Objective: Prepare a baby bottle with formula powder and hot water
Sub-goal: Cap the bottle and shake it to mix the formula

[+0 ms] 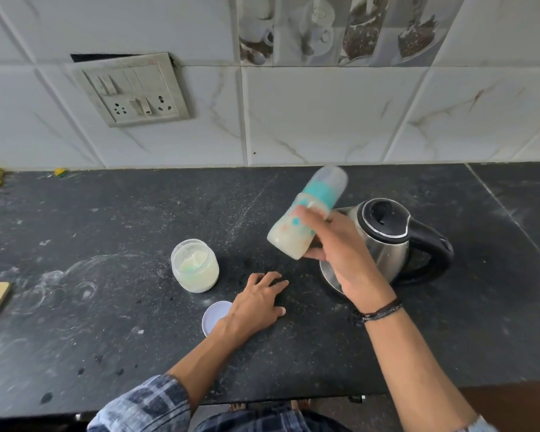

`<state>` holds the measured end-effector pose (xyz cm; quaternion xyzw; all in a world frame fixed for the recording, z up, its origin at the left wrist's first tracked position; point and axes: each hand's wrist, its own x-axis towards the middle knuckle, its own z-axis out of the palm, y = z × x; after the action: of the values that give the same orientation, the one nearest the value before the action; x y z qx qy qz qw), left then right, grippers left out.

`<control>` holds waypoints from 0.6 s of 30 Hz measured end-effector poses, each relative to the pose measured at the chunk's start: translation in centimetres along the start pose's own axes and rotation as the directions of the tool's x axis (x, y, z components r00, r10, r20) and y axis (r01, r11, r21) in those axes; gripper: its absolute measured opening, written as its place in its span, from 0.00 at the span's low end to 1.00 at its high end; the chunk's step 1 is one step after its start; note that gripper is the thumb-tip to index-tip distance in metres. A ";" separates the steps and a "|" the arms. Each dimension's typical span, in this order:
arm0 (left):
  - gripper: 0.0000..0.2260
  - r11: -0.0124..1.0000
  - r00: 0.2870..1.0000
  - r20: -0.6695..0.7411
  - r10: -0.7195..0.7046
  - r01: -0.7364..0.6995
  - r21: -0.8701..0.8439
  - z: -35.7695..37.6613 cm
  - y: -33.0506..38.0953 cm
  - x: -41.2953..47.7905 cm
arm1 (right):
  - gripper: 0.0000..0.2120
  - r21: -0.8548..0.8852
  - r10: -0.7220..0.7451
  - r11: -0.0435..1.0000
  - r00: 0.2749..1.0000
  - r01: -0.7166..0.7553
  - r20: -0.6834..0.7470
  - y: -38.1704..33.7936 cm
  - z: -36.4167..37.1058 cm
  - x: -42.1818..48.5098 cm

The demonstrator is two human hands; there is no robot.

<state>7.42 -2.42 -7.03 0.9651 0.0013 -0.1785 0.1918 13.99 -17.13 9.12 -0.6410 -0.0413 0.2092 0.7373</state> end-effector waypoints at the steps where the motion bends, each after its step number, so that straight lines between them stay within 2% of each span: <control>1: 0.30 1.000 1.000 -0.002 -0.001 0.001 -0.005 0.0 0.1 0.0 | 0.14 0.101 -0.006 0.995 0.999 0.011 -0.050 0.1 -0.2 0.1; 2: 0.30 1.000 1.000 0.001 -0.006 0.006 -0.010 0.0 0.2 0.0 | 0.12 0.141 0.001 0.990 0.997 0.009 -0.074 0.0 -0.2 0.1; 3: 0.30 1.000 1.000 0.007 -0.013 0.013 -0.010 0.0 0.2 -0.1 | 0.10 0.104 0.018 0.994 0.999 -0.013 -0.048 -0.1 -0.2 0.1; 6: 0.30 1.000 1.000 0.012 -0.019 0.019 0.001 0.0 0.0 -0.1 | 0.14 -0.119 0.063 0.991 0.994 -0.053 0.085 0.5 -0.3 -0.3; 8: 0.30 1.000 1.000 0.014 -0.014 0.014 -0.003 0.0 0.0 0.0 | 0.22 -0.028 0.025 0.999 0.998 -0.023 0.054 0.7 -0.3 -0.4; 10: 0.30 1.000 1.000 0.010 -0.011 0.011 -0.007 -0.1 0.2 0.1 | 0.21 0.054 -0.002 0.999 1.000 0.001 0.017 0.8 -0.3 -0.3; 12: 0.30 1.000 1.000 0.014 -0.023 0.023 -0.004 0.0 0.3 0.0 | 0.16 -0.075 0.029 0.997 0.995 -0.022 0.093 0.6 0.0 -0.4; 14: 0.31 1.000 0.999 0.023 -0.030 0.030 0.001 0.0 0.2 -0.1 | 0.18 -0.174 0.034 0.985 0.985 -0.004 0.171 0.9 -0.2 -0.5; 15: 0.31 1.000 0.999 0.022 -0.026 0.026 0.000 0.0 0.2 0.0 | 0.21 -0.139 0.000 0.990 0.985 0.024 0.171 0.8 -0.1 -0.6; 18: 0.30 1.000 1.000 0.007 -0.015 0.016 -0.017 0.1 0.2 0.0 | 0.29 0.133 -0.053 0.990 0.998 0.049 0.025 0.5 0.2 -0.3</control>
<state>7.44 -2.63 -7.03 0.9627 0.0095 -0.1835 0.1985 13.57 -17.01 8.77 -0.5865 -0.0544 0.2018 0.7825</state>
